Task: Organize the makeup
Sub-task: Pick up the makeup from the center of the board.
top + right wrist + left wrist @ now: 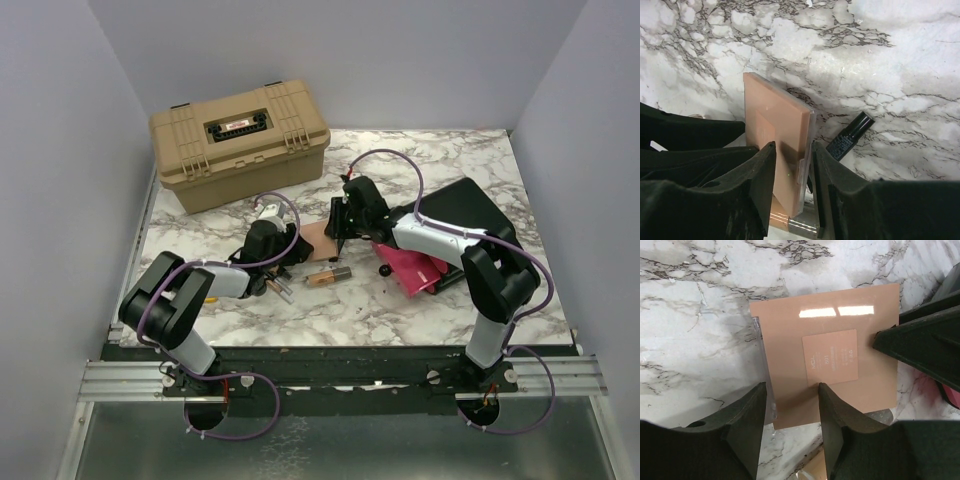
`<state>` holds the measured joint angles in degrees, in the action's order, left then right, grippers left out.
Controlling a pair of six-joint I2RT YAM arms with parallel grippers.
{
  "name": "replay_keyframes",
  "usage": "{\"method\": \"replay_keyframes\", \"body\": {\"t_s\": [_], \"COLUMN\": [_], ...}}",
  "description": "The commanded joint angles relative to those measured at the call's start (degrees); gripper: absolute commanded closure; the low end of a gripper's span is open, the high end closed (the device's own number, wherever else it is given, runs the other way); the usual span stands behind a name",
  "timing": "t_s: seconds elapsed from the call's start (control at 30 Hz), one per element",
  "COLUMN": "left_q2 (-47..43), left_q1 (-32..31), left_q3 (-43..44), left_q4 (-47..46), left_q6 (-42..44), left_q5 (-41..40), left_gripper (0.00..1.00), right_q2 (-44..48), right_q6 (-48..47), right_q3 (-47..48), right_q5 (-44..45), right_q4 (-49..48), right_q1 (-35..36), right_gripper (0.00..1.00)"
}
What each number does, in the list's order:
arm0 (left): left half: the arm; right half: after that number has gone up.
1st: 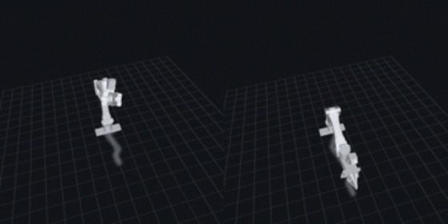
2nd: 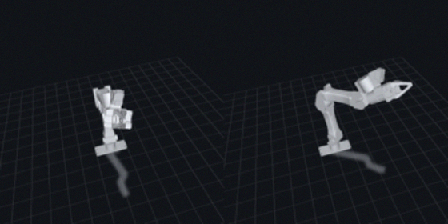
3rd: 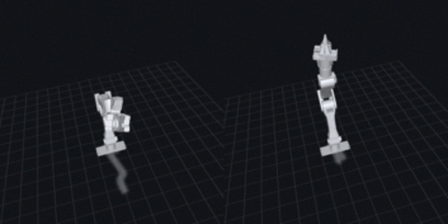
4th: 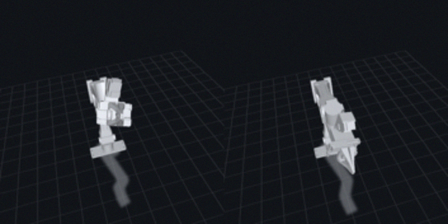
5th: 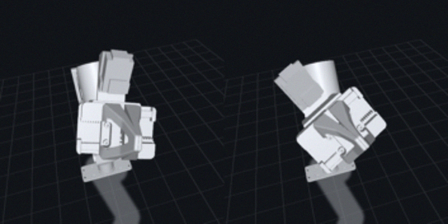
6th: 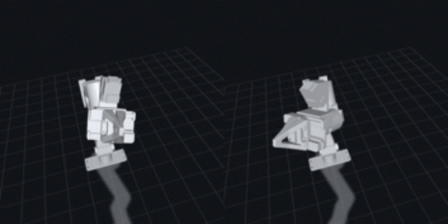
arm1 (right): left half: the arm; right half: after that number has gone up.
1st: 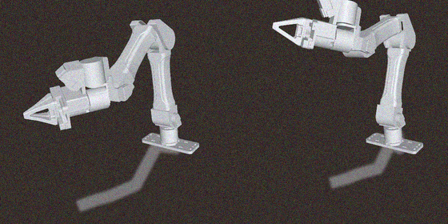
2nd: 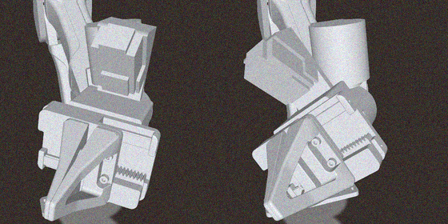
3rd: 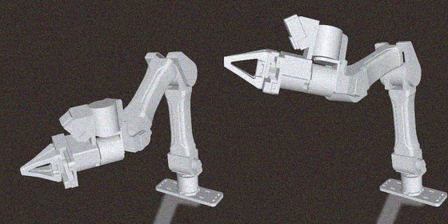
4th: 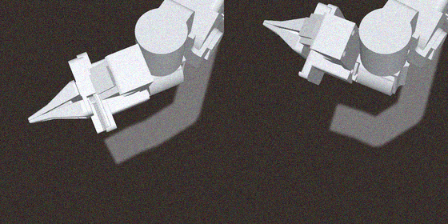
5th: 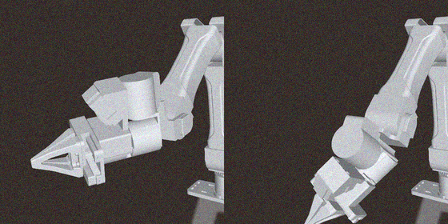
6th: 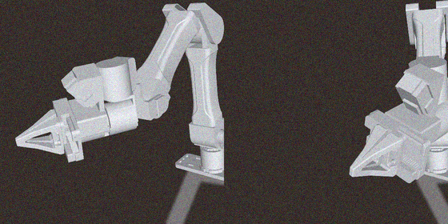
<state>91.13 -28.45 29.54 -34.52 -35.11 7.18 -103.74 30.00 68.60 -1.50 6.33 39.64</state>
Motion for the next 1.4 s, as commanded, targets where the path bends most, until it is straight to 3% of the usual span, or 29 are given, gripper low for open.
{"method": "replay_keyframes", "body": {"t_s": [0.0, 0.23, 0.57, 0.7, 1.1, 1.37], "left_q2": [-0.6, -1.4, -4.8, -5.3, -7.4, -15.7], "left_q1": [-1.0, -1.1, -1.0, -1.0, -1.0, -1.0], "left_q3": [0.0, -0.7, -1.5, -1.6, -2.5, -3.8], "left_q4": [-2.2, -2.2, -2.2, -2.2, -2.2, 0.1], "left_q6": [-0.4, -0.7, -1.2, -1.3, -1.6, -1.9], "left_q5": [2.8, 2.0, 0.2, -0.1, -1.3, -3.4], "left_gripper": [0.55, 0.55, 0.57, 0.57, 0.56, 0.42], "right_q2": [0.4, -1.0, 2.5, 1.6, 3.2, 7.6], "right_q6": [1.9, 4.3, 5.6, 3.9, 0.2, 0.7], "right_q3": [-0.1, 1.9, -2.8, -1.7, 0.1, 0.0], "right_q5": [-12.3, -7.4, -12.7, -13.5, -7.1, -5.4], "right_q4": [-4.3, 0.1, -9.6, -7.5, -0.6, -1.6], "right_q1": [2.7, 2.8, 2.8, 2.8, 2.7, 2.7], "right_gripper": [0.61, 0.62, 0.71, 0.82, 0.89, 0.90]}}
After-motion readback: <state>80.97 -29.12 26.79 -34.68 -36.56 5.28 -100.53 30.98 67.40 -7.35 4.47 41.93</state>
